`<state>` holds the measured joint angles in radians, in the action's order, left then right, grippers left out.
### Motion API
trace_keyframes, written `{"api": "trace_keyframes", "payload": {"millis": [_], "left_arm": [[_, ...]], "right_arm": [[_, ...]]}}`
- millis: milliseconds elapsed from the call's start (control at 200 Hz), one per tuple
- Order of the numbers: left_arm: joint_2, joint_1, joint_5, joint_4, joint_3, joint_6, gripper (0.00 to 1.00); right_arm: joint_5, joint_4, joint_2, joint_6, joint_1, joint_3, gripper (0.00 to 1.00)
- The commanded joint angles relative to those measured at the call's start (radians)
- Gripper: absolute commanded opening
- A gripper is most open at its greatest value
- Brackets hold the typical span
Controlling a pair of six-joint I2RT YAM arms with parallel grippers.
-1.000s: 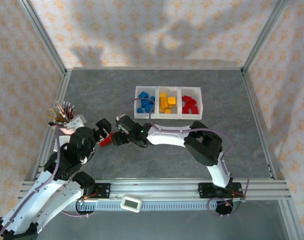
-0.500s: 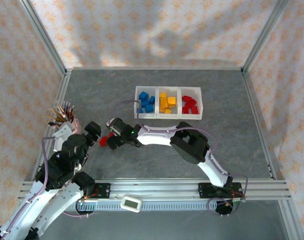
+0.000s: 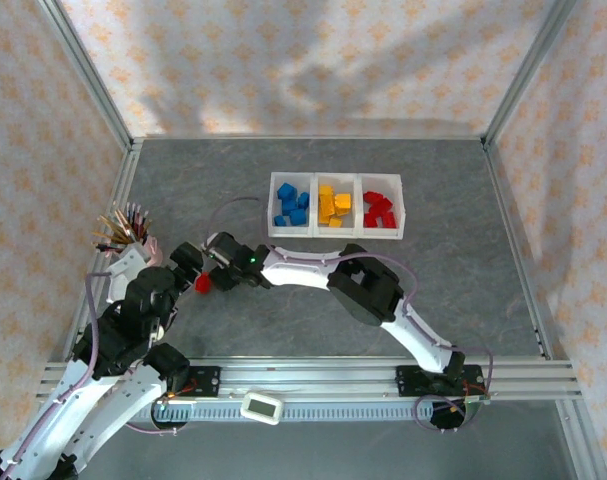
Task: Sort the legos into containers by color
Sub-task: Pick up the lego from the middle-left of the table, then place the lego in the container.
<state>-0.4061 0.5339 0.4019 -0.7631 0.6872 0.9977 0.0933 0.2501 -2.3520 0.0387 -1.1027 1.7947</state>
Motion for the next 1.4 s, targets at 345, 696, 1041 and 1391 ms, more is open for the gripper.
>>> {"api": "trace_keyframes", "payload": {"millis": [345,696,1041,1391], "left_arm": [[-0.015,-0.011,0.009,0.008,0.031,-0.035,0.99],[-0.127,-0.012,-0.135,0.200,0.022,-0.165,0.99],[-0.354,-0.014,-0.304,0.441,0.021,-0.266,0.99],[-0.489,-0.015,-0.360,0.540,0.046,-0.280,0.99]], "right_arm": [[0.017,0.010,0.185,-0.076,0.024,-0.127,0.38],[-0.055,-0.005,0.578,-0.270,0.192,-0.487,0.37],[-0.105,0.048,0.789,-0.357,0.568,-0.616,0.35],[-0.147,0.052,0.586,-0.316,0.775,-0.468,0.35]]}}
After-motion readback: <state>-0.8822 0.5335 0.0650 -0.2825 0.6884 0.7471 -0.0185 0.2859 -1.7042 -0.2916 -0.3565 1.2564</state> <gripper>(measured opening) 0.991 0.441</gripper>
